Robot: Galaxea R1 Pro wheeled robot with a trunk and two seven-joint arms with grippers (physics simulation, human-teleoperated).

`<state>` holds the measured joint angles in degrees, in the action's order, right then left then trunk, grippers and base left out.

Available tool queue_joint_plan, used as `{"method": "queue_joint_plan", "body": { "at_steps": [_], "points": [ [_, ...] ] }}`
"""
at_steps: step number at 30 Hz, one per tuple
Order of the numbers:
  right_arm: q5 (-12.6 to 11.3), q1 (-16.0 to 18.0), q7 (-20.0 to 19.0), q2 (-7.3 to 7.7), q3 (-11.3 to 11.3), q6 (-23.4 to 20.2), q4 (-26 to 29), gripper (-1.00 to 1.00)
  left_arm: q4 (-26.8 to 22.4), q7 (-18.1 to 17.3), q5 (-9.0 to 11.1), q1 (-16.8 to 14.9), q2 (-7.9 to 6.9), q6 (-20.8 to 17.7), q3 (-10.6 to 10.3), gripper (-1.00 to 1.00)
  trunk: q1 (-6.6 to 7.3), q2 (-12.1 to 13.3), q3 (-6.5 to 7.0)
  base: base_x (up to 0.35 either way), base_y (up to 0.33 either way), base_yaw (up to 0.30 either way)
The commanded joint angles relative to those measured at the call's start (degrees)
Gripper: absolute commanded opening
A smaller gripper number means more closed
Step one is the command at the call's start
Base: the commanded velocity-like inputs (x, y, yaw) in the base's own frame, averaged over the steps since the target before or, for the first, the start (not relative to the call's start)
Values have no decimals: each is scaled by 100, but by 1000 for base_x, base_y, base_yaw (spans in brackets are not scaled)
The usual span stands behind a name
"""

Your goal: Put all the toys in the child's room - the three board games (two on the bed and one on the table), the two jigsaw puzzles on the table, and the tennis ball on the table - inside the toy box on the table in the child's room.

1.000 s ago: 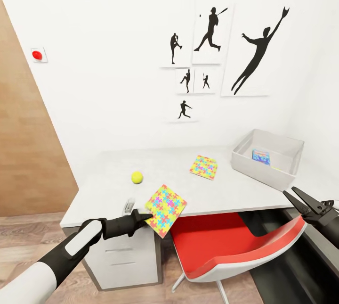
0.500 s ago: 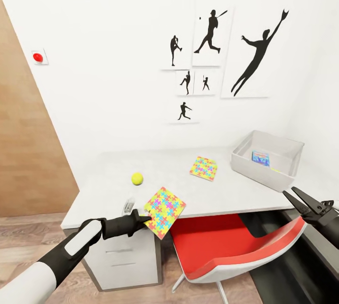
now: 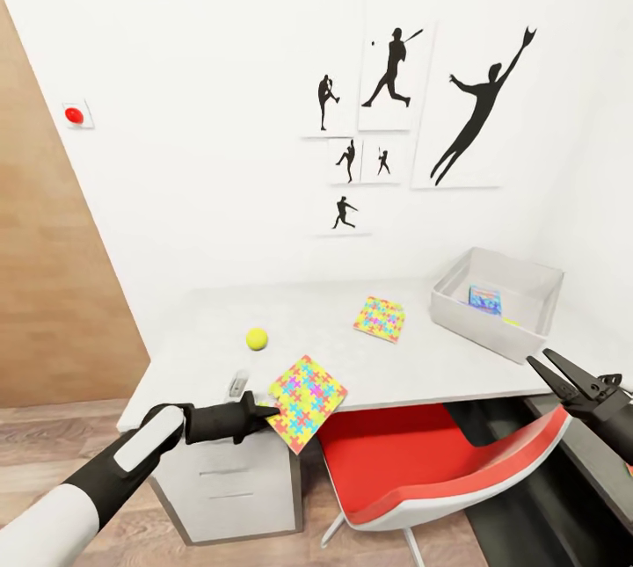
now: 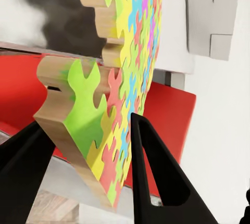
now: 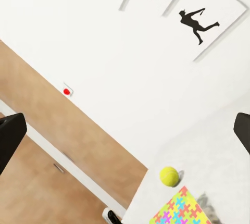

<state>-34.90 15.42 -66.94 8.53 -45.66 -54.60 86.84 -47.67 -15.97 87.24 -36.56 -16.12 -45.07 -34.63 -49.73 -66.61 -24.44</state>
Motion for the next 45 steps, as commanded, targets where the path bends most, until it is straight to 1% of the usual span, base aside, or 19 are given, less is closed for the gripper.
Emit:
{"method": "queue_joint_plan", "body": {
  "at_steps": [1,3,5,8,11,12,13,14,15,17,19,20,22,25,28,33,35,41,45],
  "points": [
    [-1,5,-12,0,-4,-26,0,100,0,-38,-5,-7,-27,-58,-17,-100,0,-2,-6,0,0,0],
    [1,5,-12,-1,-4,-25,0,100,-13,-47,0,-4,-81,-135,43,-100,0,-2,-6,0,0,0],
    [6,5,-12,-1,-4,-25,0,100,-30,-80,8,-1,-119,-199,160,-100,44,78,30,0,0,0],
    [9,5,-12,-1,-3,-25,0,100,-39,-184,5,-6,-181,-397,220,-100,110,198,84,0,0,0],
    [9,5,-9,-1,-4,-25,0,100,-57,-394,4,-8,-297,-633,303,-100,176,318,138,0,0,0],
    [9,5,-5,5,1,-28,0,100,-62,-555,4,-8,-369,-741,346,-100,198,358,156,0,0,0],
    [11,5,-1,7,3,-29,0,100,-65,-618,4,-8,-396,-779,356,-100,220,399,174,0,0,0],
    [16,5,14,16,10,-31,0,100,-69,-756,4,-8,-460,-856,370,-100,242,439,192,0,0,0],
    [26,5,59,32,19,-32,0,100,-74,-994,7,-9,-576,-958,383,-100,264,479,210,0,0,0],
    [39,5,218,52,26,-63,4,100,-133,-1376,7,-9,-741,-1064,391,-100,308,559,246,0,0,0],
    [41,5,513,68,29,-100,8,100,-262,-1775,5,-9,-933,-1128,387,-100,352,639,282,0,0,0],
    [38,5,770,73,33,-119,25,100,-360,-2026,6,-9,-1086,-1153,383,-100,374,679,300,0,0,0],
    [34,5,1059,76,51,-133,41,100,-431,-2267,9,-9,-1253,-1174,382,-100,418,760,335,0,0,0],
    [20,5,1236,78,110,-151,61,100,-472,-2464,7,-9,-1415,-1185,392,-100,484,880,389,0,0,0],
    [-19,5,1259,49,257,-162,117,100,-494,-2533,9,-9,-1483,-1216,402,-100,550,1000,443,0,0,0],
    [-62,5,1063,-6,346,-155,161,100,-510,-2549,4,-16,-1497,-1328,409,-100,659,1201,533,0,0,0],
    [-31,5,983,-29,433,-145,138,100,-507,-2551,4,-17,-1504,-1340,412,-100,703,1281,569,0,0,0],
    [-21,5,937,-67,497,-78,147,100,-506,-2551,4,-17,-1524,-1349,419,-100,835,1522,677,0,0,0],
    [-10,5,920,-71,497,-69,154,100,-613,-2551,18,-17,-1677,-1355,495,-100,923,1682,748,0,0,0]
  ]
}}
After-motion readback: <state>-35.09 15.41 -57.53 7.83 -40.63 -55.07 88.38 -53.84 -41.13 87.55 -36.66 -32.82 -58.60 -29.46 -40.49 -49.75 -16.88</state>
